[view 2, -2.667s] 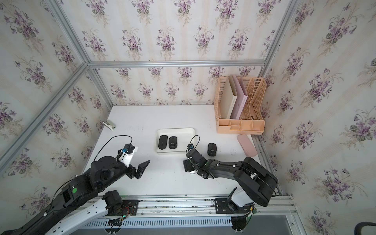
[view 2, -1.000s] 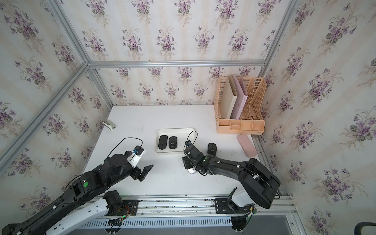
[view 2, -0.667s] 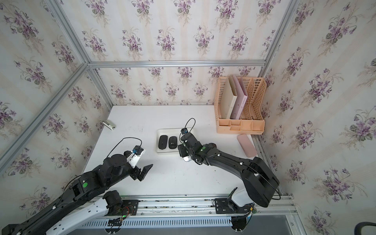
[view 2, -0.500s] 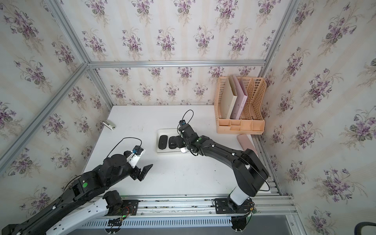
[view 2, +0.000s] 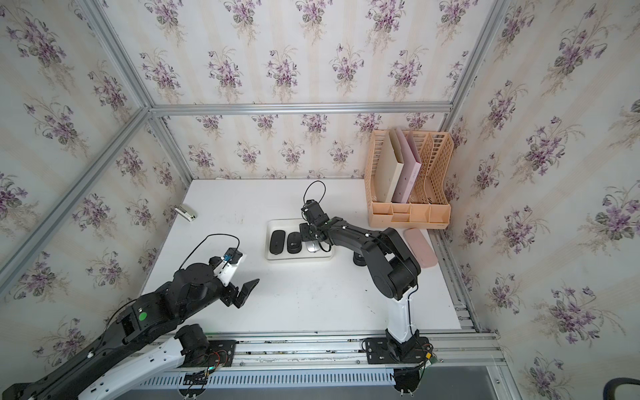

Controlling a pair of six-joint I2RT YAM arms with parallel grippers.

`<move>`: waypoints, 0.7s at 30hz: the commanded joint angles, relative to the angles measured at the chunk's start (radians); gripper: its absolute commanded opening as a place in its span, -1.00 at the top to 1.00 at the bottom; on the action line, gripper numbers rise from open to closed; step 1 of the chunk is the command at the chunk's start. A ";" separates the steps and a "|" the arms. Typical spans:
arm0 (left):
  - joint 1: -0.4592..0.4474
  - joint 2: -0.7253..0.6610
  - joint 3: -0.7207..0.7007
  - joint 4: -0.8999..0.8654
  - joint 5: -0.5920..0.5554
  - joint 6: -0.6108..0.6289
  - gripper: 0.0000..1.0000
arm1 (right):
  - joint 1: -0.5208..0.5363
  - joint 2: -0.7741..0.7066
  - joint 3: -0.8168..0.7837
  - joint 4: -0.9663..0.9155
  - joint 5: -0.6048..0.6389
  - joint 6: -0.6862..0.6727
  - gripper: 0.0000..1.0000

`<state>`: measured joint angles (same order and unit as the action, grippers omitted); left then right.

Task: Put the mouse in the storage box
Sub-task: Place the mouse in the storage box.

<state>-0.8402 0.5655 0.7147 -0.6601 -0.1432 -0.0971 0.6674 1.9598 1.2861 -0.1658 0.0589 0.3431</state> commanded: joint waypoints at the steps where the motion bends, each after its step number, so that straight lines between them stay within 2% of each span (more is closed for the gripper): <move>1: 0.001 0.002 0.005 0.012 -0.003 -0.003 -0.98 | 0.002 0.009 -0.031 0.077 -0.002 0.056 0.01; 9: 0.001 0.001 0.006 0.013 0.004 0.000 -0.98 | 0.003 0.057 -0.030 0.130 0.063 0.107 0.01; 17: 0.001 -0.002 0.003 0.021 0.018 0.002 -0.98 | 0.005 0.101 -0.003 0.143 0.065 0.146 0.05; 21: 0.001 0.001 0.005 0.021 0.021 0.002 -0.98 | 0.006 0.112 -0.006 0.154 0.070 0.167 0.01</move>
<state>-0.8402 0.5652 0.7147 -0.6590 -0.1310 -0.0971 0.6724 2.0647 1.2789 -0.0261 0.1188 0.4747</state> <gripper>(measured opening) 0.991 0.599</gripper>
